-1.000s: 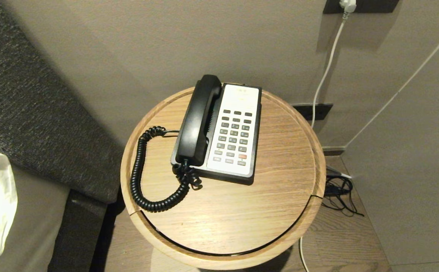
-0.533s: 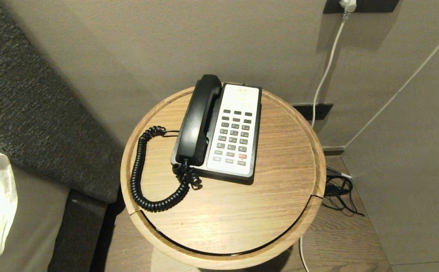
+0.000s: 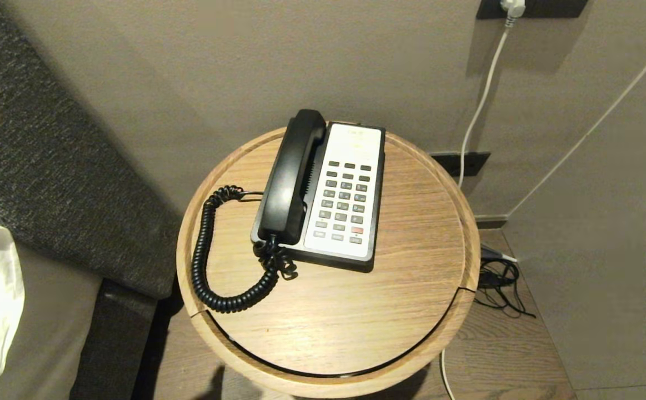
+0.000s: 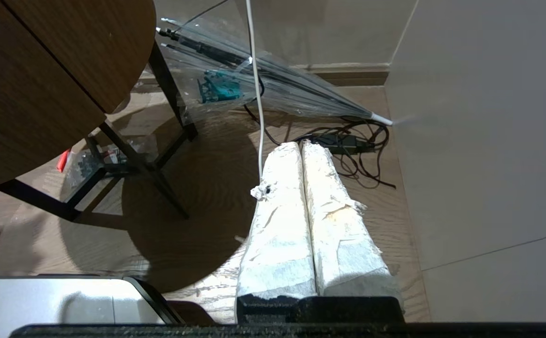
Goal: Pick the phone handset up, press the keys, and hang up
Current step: Pick up the desk phone handset
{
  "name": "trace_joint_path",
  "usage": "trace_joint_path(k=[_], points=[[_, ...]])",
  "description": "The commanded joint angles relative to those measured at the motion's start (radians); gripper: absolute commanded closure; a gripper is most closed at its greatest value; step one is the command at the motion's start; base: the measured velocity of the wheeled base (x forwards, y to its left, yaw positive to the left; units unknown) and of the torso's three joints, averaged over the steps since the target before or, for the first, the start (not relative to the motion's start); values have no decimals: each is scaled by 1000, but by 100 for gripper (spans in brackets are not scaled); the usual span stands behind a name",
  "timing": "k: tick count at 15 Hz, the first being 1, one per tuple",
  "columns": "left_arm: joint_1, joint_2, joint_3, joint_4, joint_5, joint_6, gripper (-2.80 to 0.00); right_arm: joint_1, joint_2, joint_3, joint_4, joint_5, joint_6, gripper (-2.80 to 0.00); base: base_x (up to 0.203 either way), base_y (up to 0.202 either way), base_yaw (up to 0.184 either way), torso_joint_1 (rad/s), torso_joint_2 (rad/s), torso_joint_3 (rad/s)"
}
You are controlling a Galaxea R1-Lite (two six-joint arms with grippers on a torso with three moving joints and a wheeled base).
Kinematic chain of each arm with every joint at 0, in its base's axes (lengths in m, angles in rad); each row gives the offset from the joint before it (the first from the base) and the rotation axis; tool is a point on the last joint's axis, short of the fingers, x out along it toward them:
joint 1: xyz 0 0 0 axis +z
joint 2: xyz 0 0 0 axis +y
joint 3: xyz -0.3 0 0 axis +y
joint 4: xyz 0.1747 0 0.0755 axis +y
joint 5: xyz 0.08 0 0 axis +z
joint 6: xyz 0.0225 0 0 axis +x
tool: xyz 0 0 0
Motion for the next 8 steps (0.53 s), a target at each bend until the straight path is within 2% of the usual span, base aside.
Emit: trace_joint_path(k=[1, 2, 3, 6, 8], points=[[-158, 215, -135, 11, 18, -84, 0, 1, 0, 0, 0, 0, 0, 0, 0, 0, 0, 0, 0, 0], [-213, 264, -198, 11, 45, -176, 0, 1, 0, 0, 0, 0, -2, 0, 0, 0, 0, 0, 0, 0], [-263, 298, -240, 22, 89, -236, 0, 1, 0, 0, 0, 0, -1, 0, 0, 0, 0, 0, 0, 0], [-401, 366, -254, 49, 244, -285, 0, 1, 0, 0, 0, 0, 0, 0, 0, 0, 0, 0, 0, 0], [-440, 419, -260, 48, 334, -307, 0, 1, 0, 0, 0, 0, 0, 0, 0, 0, 0, 0, 0, 0]])
